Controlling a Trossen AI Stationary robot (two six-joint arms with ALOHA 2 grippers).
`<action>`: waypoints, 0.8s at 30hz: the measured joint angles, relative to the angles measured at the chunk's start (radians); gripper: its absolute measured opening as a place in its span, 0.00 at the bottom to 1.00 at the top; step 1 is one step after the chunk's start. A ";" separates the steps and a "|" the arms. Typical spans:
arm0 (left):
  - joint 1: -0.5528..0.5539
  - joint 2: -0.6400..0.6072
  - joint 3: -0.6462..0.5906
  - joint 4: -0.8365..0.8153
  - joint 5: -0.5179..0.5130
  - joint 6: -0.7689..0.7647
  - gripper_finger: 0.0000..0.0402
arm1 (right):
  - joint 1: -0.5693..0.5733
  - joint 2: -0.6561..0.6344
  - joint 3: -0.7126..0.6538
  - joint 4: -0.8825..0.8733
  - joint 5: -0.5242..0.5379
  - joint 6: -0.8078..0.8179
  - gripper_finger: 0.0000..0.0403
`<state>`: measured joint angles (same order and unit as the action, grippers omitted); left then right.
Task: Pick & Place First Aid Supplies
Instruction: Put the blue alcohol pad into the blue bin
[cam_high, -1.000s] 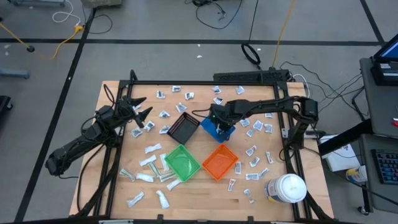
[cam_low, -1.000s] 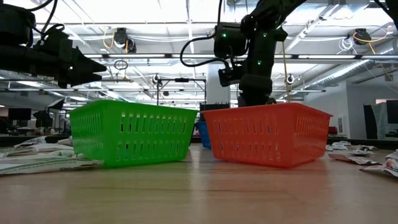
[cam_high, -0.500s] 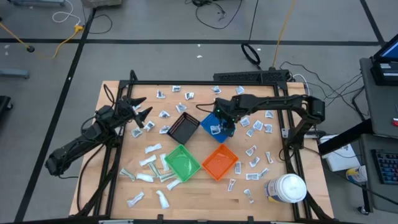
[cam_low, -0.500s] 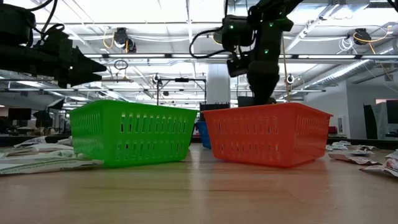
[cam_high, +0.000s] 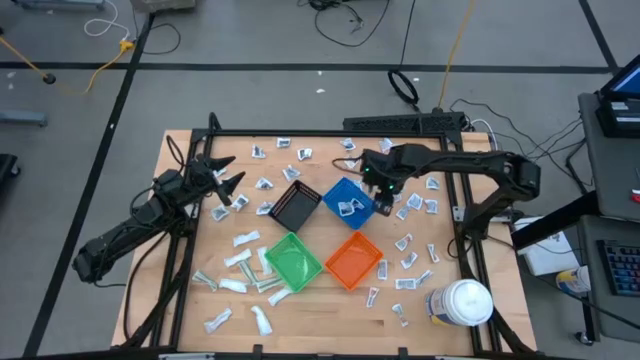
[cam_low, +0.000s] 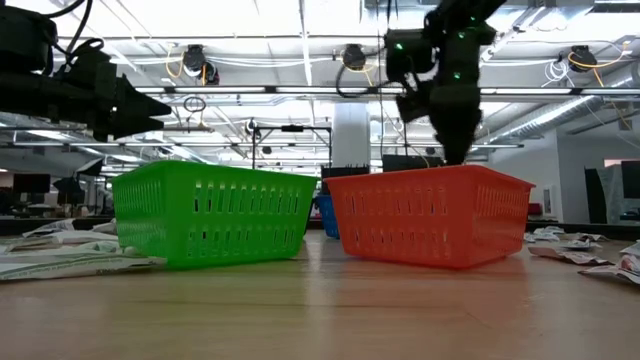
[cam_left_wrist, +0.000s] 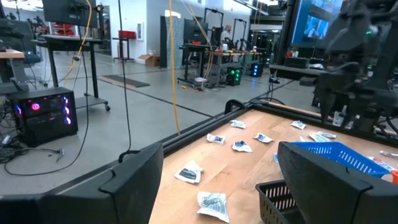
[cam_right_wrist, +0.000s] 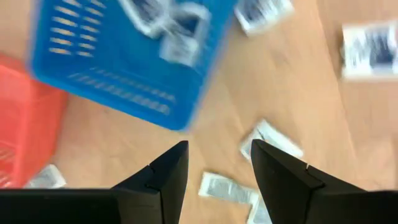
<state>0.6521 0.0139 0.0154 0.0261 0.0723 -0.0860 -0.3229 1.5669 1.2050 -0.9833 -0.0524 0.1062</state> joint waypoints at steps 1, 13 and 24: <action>0.000 0.000 0.000 0.000 0.000 0.000 0.81 | -0.014 -0.013 -0.022 0.002 0.001 0.022 0.42; 0.000 0.000 0.000 0.000 0.000 0.000 0.81 | -0.214 -0.163 -0.219 0.006 0.116 0.312 0.41; 0.000 0.000 0.000 0.000 0.000 0.000 0.81 | -0.415 -0.256 -0.309 0.007 0.134 0.572 0.41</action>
<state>0.6521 0.0139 0.0151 0.0262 0.0723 -0.0860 -0.7378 1.3106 0.8960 -0.9768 0.0815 0.6779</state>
